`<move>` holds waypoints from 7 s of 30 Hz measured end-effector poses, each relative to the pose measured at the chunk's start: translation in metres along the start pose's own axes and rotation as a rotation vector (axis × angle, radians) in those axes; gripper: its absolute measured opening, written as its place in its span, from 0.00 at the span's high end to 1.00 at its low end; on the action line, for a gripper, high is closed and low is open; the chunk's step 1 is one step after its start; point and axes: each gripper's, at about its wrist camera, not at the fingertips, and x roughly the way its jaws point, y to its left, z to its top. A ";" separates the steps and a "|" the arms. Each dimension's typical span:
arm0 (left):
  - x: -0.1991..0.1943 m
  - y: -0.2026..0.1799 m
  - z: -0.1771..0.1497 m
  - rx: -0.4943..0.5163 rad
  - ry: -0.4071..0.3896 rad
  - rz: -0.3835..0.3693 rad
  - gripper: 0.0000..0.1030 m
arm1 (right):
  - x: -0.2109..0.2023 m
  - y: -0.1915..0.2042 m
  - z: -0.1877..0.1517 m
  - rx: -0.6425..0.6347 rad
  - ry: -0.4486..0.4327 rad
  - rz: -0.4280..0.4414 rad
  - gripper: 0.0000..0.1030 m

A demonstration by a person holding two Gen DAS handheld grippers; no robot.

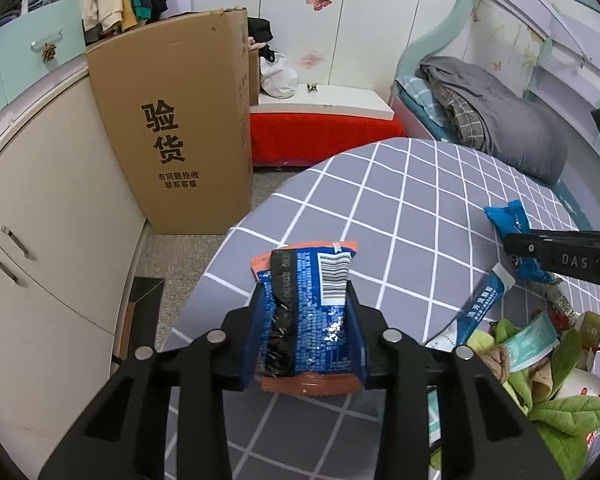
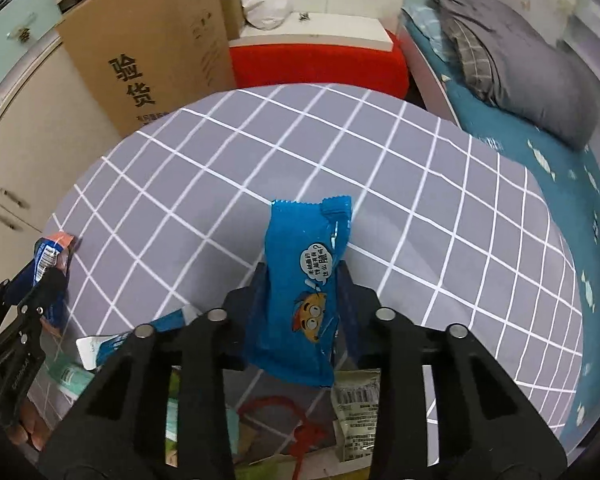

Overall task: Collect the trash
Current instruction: 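Carry both wrappers to the blue bin and release the light blue one, then release the dark blue wrapper from the left tool into the bin, then move both tools back over the table to the trash pile, then grasp the teal toothpaste box with the left tool while the right tool grasps the blue toothpaste tube, then carry the toothpaste box and tube to the blue bin and release them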

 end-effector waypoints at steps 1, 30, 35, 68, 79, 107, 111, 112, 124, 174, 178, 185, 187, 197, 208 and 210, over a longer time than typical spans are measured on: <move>-0.002 0.002 0.000 -0.007 -0.002 -0.006 0.65 | -0.002 0.003 0.000 -0.007 -0.005 0.001 0.70; -0.141 0.156 -0.085 -0.243 -0.203 0.061 0.65 | -0.098 0.243 -0.054 -0.257 -0.104 0.462 0.71; -0.144 0.203 -0.114 -0.304 -0.186 0.116 0.65 | -0.077 0.299 -0.073 -0.288 -0.054 0.522 0.71; -0.090 0.281 -0.143 -0.437 -0.089 0.168 0.65 | -0.008 0.340 -0.085 -0.264 -0.131 0.534 0.30; -0.084 0.271 -0.131 -0.414 -0.090 0.178 0.65 | -0.013 0.326 -0.080 -0.172 -0.190 0.546 0.26; -0.136 0.175 -0.095 -0.252 -0.198 0.121 0.28 | -0.097 0.236 -0.067 -0.105 -0.247 0.450 0.25; -0.140 0.128 -0.079 -0.182 -0.197 0.053 0.28 | -0.120 0.185 -0.061 -0.094 -0.266 0.380 0.25; -0.138 0.114 -0.075 -0.162 -0.190 0.030 0.28 | -0.123 0.174 -0.059 -0.087 -0.268 0.372 0.25; -0.097 -0.045 -0.044 0.182 -0.066 -0.139 0.38 | -0.119 0.027 -0.051 -0.015 -0.228 0.185 0.25; -0.058 -0.083 -0.016 0.213 -0.048 -0.201 0.81 | -0.073 -0.001 -0.035 0.057 -0.092 0.219 0.25; -0.073 -0.057 -0.007 0.118 -0.097 -0.173 0.81 | -0.068 0.009 -0.023 0.100 -0.053 0.267 0.26; -0.082 -0.001 -0.002 -0.041 -0.161 -0.051 0.81 | -0.023 0.041 -0.011 0.152 0.129 0.333 0.40; -0.083 0.012 -0.002 -0.063 -0.171 -0.047 0.81 | -0.016 0.050 -0.010 0.136 0.146 0.297 0.42; -0.081 0.057 -0.014 -0.129 -0.165 -0.057 0.81 | -0.016 0.095 -0.007 -0.031 0.101 0.129 0.90; -0.090 0.115 -0.035 -0.233 -0.175 -0.067 0.81 | -0.051 0.174 -0.015 -0.181 0.002 0.254 0.91; -0.092 0.130 -0.041 -0.253 -0.177 -0.052 0.81 | -0.056 0.200 -0.021 -0.212 0.001 0.304 0.91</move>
